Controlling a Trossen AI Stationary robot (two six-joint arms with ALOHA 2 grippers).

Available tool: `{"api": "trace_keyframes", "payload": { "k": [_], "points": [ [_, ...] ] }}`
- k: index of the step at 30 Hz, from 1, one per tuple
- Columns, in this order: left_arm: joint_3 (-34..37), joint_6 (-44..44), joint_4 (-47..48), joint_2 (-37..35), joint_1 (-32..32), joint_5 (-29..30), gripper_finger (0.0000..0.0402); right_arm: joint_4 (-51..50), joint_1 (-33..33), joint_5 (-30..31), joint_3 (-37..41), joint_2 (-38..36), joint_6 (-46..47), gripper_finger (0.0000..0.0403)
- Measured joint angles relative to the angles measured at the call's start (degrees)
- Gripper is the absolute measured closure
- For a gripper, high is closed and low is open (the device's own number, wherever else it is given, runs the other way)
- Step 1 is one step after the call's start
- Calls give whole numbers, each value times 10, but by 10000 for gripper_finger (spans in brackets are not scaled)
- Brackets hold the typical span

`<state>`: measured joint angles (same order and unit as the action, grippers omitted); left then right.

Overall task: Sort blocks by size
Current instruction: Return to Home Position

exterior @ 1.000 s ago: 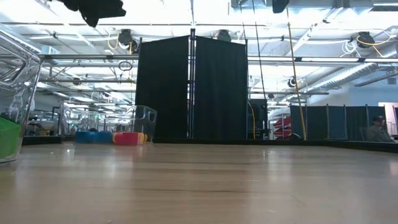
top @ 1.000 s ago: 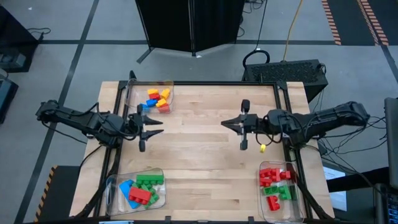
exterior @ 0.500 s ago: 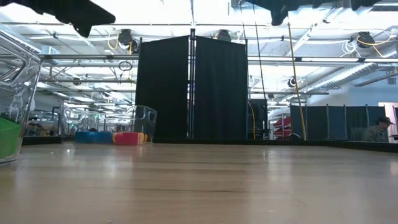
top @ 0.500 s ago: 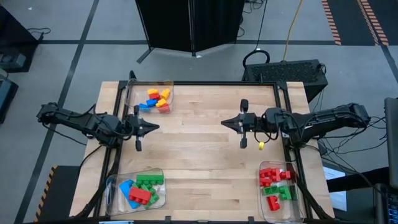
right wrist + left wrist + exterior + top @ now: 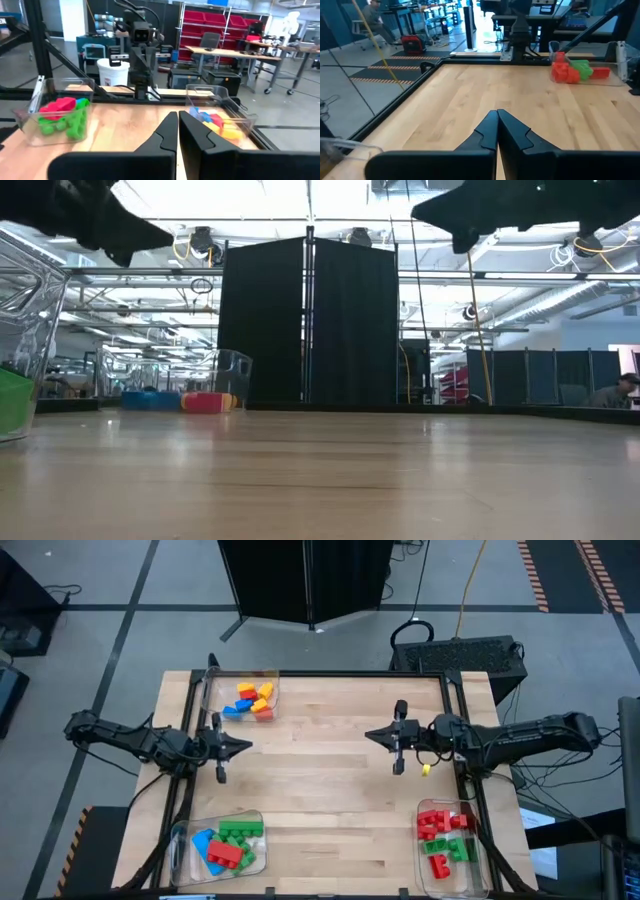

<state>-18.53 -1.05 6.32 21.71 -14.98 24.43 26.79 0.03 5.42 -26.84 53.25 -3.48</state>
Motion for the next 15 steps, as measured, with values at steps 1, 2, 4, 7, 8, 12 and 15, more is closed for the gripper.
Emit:
{"api": "trace_keyframes", "payload": {
  "k": [1, 2, 4, 7, 8, 12, 15],
  "points": [
    [6, 0, 0, -5, 0, 4, 394, -6, -3, -3, 3, -10, 0, 403],
    [12, 1, -5, -10, 0, 5, 394, -6, -7, -12, 7, -19, 0, 403],
    [26, 5, -22, -23, 0, 5, 394, -4, -14, -27, 13, -41, 1, 403],
    [39, 5, -23, -43, 0, 5, 394, -5, -21, -43, 28, -75, 4, 403],
    [40, 4, -17, -50, 0, 5, 394, -8, -23, -43, 33, -85, 5, 403],
    [40, 3, 3, -75, 0, 4, 394, -24, -29, -43, 71, -127, 23, 403],
    [40, 3, 18, -95, 0, 1, 394, -13, -35, -43, 119, -155, 48, 403]
  ]
}}
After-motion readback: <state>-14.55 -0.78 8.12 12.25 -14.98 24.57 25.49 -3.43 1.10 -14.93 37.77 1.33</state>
